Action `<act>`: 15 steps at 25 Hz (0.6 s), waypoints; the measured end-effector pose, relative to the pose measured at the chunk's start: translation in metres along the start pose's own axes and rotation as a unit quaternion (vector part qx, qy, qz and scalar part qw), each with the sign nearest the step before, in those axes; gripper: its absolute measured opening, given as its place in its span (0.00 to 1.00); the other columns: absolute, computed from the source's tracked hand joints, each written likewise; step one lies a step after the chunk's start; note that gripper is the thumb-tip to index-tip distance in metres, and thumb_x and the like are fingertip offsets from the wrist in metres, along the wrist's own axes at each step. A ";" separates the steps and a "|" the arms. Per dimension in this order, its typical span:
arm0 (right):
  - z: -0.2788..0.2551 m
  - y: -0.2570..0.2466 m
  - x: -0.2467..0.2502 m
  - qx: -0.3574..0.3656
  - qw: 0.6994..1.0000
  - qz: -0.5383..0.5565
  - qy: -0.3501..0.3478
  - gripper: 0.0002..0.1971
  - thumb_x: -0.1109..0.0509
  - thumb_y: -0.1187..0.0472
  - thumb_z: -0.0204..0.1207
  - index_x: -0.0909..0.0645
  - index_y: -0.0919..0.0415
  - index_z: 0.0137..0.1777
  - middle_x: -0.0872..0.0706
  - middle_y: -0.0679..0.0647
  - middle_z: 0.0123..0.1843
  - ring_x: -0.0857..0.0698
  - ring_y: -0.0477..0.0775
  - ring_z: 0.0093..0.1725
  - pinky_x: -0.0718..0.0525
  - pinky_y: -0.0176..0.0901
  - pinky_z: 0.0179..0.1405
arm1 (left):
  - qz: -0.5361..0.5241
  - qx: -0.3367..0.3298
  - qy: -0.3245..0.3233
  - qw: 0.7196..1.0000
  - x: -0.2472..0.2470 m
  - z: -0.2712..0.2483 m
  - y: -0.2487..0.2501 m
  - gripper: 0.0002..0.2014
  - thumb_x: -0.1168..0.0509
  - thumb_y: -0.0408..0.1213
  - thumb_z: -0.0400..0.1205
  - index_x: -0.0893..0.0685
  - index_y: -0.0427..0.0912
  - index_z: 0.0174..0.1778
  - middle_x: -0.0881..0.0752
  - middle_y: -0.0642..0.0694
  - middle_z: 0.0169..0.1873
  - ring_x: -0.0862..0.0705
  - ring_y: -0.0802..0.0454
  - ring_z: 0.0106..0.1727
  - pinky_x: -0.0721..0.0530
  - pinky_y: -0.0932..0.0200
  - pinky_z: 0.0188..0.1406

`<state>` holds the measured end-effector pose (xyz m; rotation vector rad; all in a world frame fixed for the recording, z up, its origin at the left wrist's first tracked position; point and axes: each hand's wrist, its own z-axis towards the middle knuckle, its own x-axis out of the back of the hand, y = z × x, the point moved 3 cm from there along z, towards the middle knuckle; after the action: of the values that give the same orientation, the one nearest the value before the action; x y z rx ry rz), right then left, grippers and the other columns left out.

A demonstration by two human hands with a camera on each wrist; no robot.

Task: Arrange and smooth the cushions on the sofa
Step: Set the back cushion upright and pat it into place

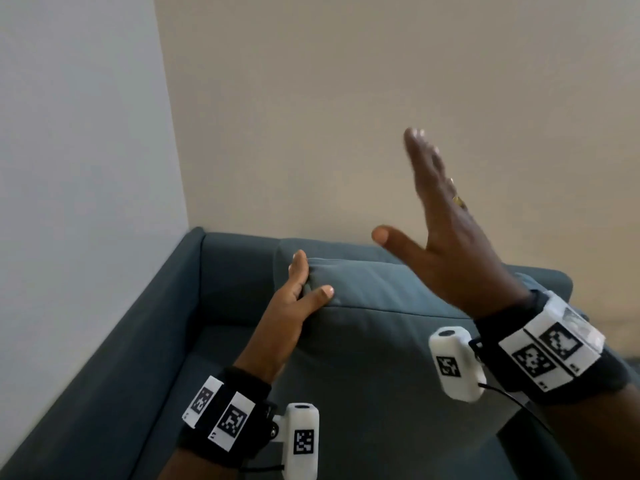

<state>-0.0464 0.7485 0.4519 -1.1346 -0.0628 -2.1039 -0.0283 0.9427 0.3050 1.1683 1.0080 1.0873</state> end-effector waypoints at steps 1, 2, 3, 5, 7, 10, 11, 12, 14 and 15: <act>0.004 -0.008 0.002 0.015 0.998 0.034 0.042 0.44 0.35 0.45 0.85 0.60 0.54 0.91 0.60 0.45 0.90 0.60 0.51 0.90 0.53 0.63 0.89 | 0.007 0.001 -0.007 1.000 -0.001 -0.001 -0.001 0.49 0.30 0.58 0.75 0.49 0.57 0.89 0.45 0.60 0.88 0.46 0.64 0.87 0.48 0.51 0.89; 0.001 -0.012 -0.010 0.015 0.999 0.039 0.020 0.41 0.36 0.51 0.87 0.59 0.54 0.91 0.61 0.44 0.90 0.61 0.50 0.90 0.51 0.64 0.89 | 0.007 -0.001 -0.016 1.000 -0.003 -0.001 -0.001 0.51 0.29 0.57 0.72 0.49 0.57 0.89 0.46 0.60 0.88 0.47 0.63 0.87 0.48 0.51 0.89; -0.007 -0.016 -0.034 0.009 0.998 0.008 -0.065 0.37 0.41 0.51 0.88 0.58 0.50 0.91 0.62 0.41 0.89 0.61 0.46 0.90 0.51 0.65 0.89 | 0.006 -0.003 -0.024 1.000 -0.004 -0.002 0.000 0.52 0.29 0.55 0.71 0.49 0.57 0.89 0.46 0.60 0.88 0.47 0.62 0.88 0.46 0.51 0.89; -0.037 -0.005 -0.084 -0.009 0.941 -0.128 -0.312 0.31 0.52 0.46 0.91 0.58 0.44 0.90 0.61 0.38 0.88 0.62 0.40 0.88 0.53 0.64 0.89 | 0.017 0.000 -0.029 0.999 -0.005 0.000 -0.003 0.51 0.30 0.44 0.71 0.50 0.54 0.89 0.47 0.58 0.88 0.47 0.59 0.88 0.46 0.51 0.89; -0.037 0.004 -0.081 -0.017 0.928 -0.104 -0.358 0.29 0.54 0.45 0.92 0.59 0.41 0.90 0.60 0.37 0.89 0.64 0.36 0.86 0.57 0.61 0.89 | 0.011 0.017 -0.035 0.999 -0.005 -0.004 -0.007 0.49 0.32 0.44 0.73 0.51 0.55 0.89 0.49 0.60 0.88 0.48 0.61 0.88 0.48 0.51 0.89; -0.012 0.008 -0.033 -0.069 0.996 0.004 -0.056 0.30 0.48 0.51 0.90 0.52 0.40 0.90 0.56 0.36 0.90 0.60 0.35 0.88 0.51 0.56 0.89 | -0.019 0.017 -0.020 0.999 -0.010 -0.005 0.000 0.47 0.37 0.68 0.76 0.48 0.57 0.89 0.49 0.61 0.87 0.50 0.61 0.87 0.50 0.50 0.88; -0.019 0.009 -0.034 -0.083 0.996 -0.004 -0.012 0.30 0.46 0.51 0.89 0.48 0.43 0.90 0.52 0.38 0.90 0.58 0.39 0.89 0.47 0.58 0.88 | -0.024 0.018 -0.011 0.999 -0.011 -0.001 0.001 0.52 0.39 0.76 0.73 0.47 0.56 0.89 0.49 0.58 0.88 0.50 0.59 0.88 0.51 0.49 0.88; -0.029 0.012 -0.047 -0.081 0.994 -0.049 -0.046 0.29 0.47 0.49 0.89 0.45 0.45 0.89 0.48 0.41 0.90 0.57 0.42 0.89 0.46 0.62 0.88 | -0.002 0.019 -0.006 1.000 -0.013 0.002 0.002 0.56 0.39 0.81 0.70 0.48 0.54 0.90 0.50 0.57 0.88 0.52 0.59 0.88 0.54 0.50 0.88; -0.054 0.021 -0.074 -0.087 0.957 -0.116 -0.251 0.28 0.52 0.42 0.91 0.47 0.41 0.89 0.46 0.42 0.90 0.55 0.42 0.88 0.51 0.67 0.88 | 0.138 0.023 -0.016 0.990 -0.019 0.002 0.008 0.64 0.42 0.86 0.64 0.55 0.51 0.89 0.55 0.56 0.88 0.58 0.59 0.88 0.55 0.57 0.85; -0.057 0.031 -0.067 -0.113 0.951 -0.095 -0.270 0.28 0.52 0.40 0.90 0.49 0.39 0.89 0.46 0.41 0.90 0.54 0.41 0.89 0.52 0.65 0.88 | 0.197 0.020 -0.022 0.980 -0.022 0.002 0.009 0.69 0.44 0.89 0.59 0.58 0.50 0.89 0.58 0.55 0.88 0.59 0.58 0.88 0.53 0.56 0.84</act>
<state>-0.0442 0.7437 0.3593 -1.8864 -0.1995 -1.9330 -0.0318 0.9213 0.3147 1.4575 0.7836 1.3486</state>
